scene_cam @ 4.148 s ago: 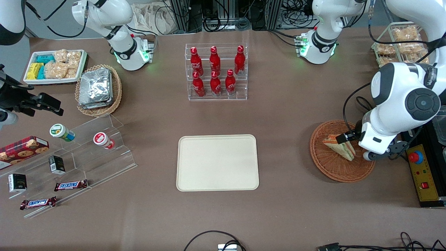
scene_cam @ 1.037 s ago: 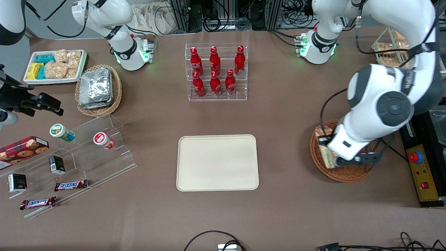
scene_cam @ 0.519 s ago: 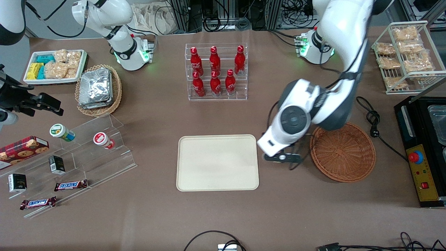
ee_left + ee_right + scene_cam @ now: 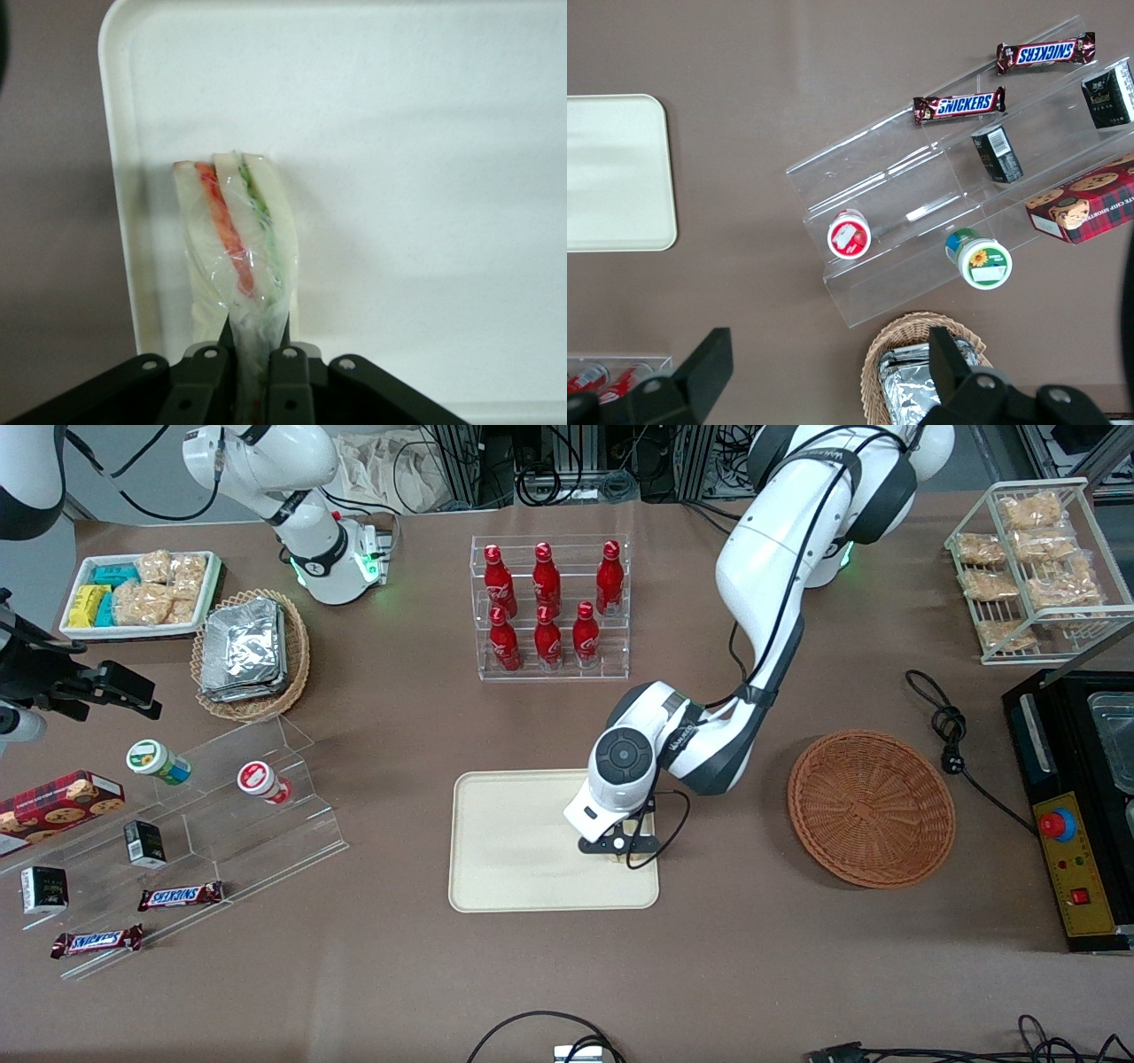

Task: Place sandwich from basket to tray
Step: 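Carry the held sandwich over the cream tray and lower it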

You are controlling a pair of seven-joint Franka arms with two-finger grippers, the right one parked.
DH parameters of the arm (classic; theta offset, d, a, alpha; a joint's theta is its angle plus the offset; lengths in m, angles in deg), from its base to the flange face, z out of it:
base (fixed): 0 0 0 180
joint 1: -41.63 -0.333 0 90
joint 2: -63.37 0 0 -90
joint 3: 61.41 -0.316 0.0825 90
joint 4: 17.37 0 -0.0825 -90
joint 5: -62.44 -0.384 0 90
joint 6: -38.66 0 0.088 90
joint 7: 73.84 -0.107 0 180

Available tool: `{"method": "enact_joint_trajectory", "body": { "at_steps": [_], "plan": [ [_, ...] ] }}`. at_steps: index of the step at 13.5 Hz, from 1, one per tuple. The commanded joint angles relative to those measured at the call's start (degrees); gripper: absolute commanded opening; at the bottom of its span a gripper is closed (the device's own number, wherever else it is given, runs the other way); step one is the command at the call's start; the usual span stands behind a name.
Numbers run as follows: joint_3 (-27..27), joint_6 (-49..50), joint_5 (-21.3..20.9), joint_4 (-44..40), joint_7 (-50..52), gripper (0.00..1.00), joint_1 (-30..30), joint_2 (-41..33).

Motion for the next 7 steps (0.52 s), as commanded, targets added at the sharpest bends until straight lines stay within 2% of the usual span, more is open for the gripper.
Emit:
{"method": "enact_joint_trajectory", "body": {
  "at_steps": [1, 2, 3, 4, 7],
  "plan": [
    [-0.61, -0.36, -0.33, -2.33, 0.17, 0.00, -0.46, 1.08],
    [-0.61, -0.45, 0.02, -2.33, 0.17, 0.06, -0.81, 1.17],
    [-0.61, -0.36, 0.03, -2.16, 0.08, 0.50, -0.82, 1.17],
    [-0.69, -0.36, -0.23, -1.63, -0.18, 1.00, -0.90, 0.91],
    [-0.69, 0.86, 0.02, -1.37, -0.36, 1.00, -0.91, -1.80]
  ]
}}
